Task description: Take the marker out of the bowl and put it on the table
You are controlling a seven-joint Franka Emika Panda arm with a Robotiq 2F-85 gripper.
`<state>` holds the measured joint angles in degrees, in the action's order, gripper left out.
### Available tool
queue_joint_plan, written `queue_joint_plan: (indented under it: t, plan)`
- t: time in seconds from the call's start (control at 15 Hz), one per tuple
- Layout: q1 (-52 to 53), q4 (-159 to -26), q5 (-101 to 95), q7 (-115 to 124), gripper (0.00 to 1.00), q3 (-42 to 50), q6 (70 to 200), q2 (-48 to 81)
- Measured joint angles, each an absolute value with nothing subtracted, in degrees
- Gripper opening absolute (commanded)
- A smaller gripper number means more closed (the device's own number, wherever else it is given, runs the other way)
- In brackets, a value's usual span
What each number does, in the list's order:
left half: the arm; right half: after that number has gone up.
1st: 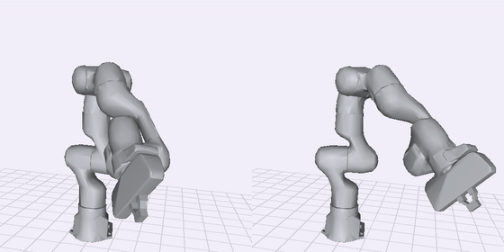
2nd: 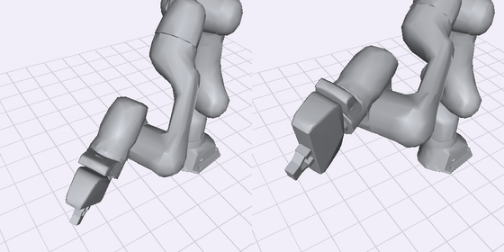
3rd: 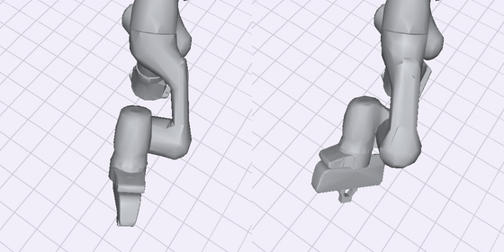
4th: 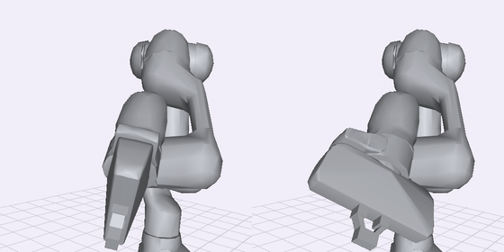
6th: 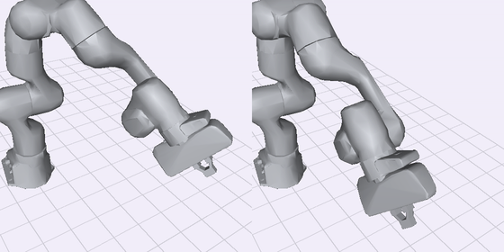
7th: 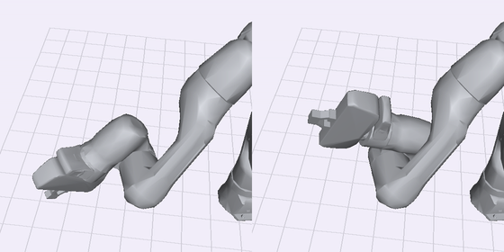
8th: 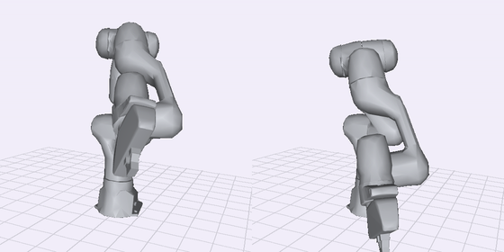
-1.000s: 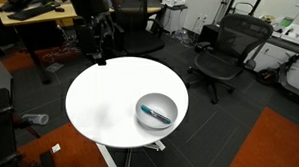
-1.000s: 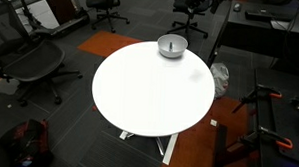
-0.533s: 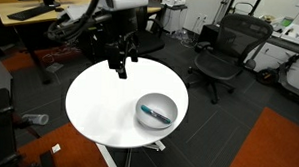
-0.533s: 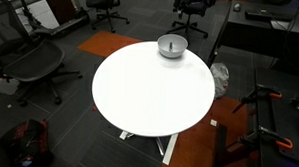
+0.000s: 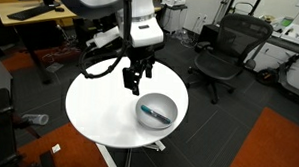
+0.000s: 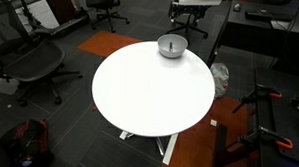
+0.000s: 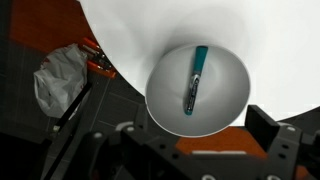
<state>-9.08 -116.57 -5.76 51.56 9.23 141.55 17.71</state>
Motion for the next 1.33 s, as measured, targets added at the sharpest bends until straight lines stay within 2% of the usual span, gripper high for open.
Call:
queue_joint_plan:
  t: [1.33]
  plan:
    - [-8.5,-104.11,2.87,51.84,1.0,12.19,143.96,35.97]
